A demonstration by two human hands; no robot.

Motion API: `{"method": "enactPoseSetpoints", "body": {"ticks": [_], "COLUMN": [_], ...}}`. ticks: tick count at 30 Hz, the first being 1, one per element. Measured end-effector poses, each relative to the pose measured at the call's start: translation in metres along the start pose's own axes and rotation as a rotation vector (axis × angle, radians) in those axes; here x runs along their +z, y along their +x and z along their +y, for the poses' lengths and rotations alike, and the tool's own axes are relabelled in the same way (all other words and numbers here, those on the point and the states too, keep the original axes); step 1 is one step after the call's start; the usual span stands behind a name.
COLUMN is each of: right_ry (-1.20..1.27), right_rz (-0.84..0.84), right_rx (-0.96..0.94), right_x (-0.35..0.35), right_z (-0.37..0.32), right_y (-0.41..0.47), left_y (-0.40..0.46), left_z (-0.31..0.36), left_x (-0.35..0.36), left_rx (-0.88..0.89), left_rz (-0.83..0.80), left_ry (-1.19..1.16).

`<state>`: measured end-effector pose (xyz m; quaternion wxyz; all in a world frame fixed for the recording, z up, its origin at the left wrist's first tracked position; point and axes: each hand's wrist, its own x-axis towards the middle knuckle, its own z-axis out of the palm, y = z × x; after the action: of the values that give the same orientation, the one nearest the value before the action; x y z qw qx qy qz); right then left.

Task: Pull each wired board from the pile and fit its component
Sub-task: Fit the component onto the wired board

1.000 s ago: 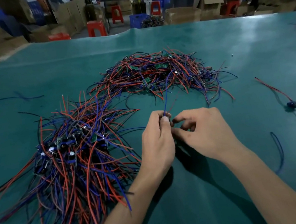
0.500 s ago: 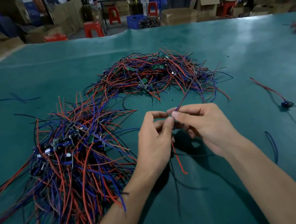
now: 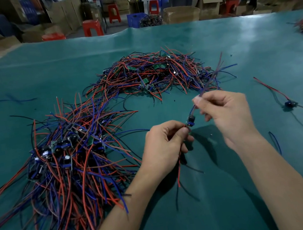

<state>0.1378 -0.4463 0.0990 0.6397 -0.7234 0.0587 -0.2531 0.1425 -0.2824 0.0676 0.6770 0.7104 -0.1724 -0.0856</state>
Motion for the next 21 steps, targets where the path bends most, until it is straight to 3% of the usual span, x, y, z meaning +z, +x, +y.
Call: {"method": "enactPoseSetpoints", "body": {"ticks": [5,8,10,12,14,16,21], "right_ry": [0.155,0.326,0.346,0.271,0.148,0.046,0.032], "right_rz": [0.272,0.368,0.252,-0.010,-0.241,-0.317,-0.054], "right_rx": [0.061,0.245,0.433,0.495,0.380,0.216,0.017], "right_x": [-0.020,-0.023,-0.018,-0.006,0.010,0.020,0.008], "right_z": [-0.001,-0.004,-0.006,-0.006,-0.004,-0.003,-0.015], "right_y": [0.013,0.014,0.010,0.000,-0.012,-0.020,-0.012], "left_y": [-0.002,-0.002,0.000,0.000,-0.001,-0.003,-0.004], "left_z": [0.000,-0.002,-0.001,0.000,0.001,0.003,0.005], "left_x": [0.001,0.001,0.001,0.000,-0.001,-0.002,0.002], "left_rx": [-0.014,-0.003,0.012,0.028,0.044,0.047,0.004], "left_rz": [-0.044,0.059,0.134,0.175,0.185,0.156,0.011], "left_ry": [0.017,0.004,0.002,0.009,0.034,0.092,0.136]}}
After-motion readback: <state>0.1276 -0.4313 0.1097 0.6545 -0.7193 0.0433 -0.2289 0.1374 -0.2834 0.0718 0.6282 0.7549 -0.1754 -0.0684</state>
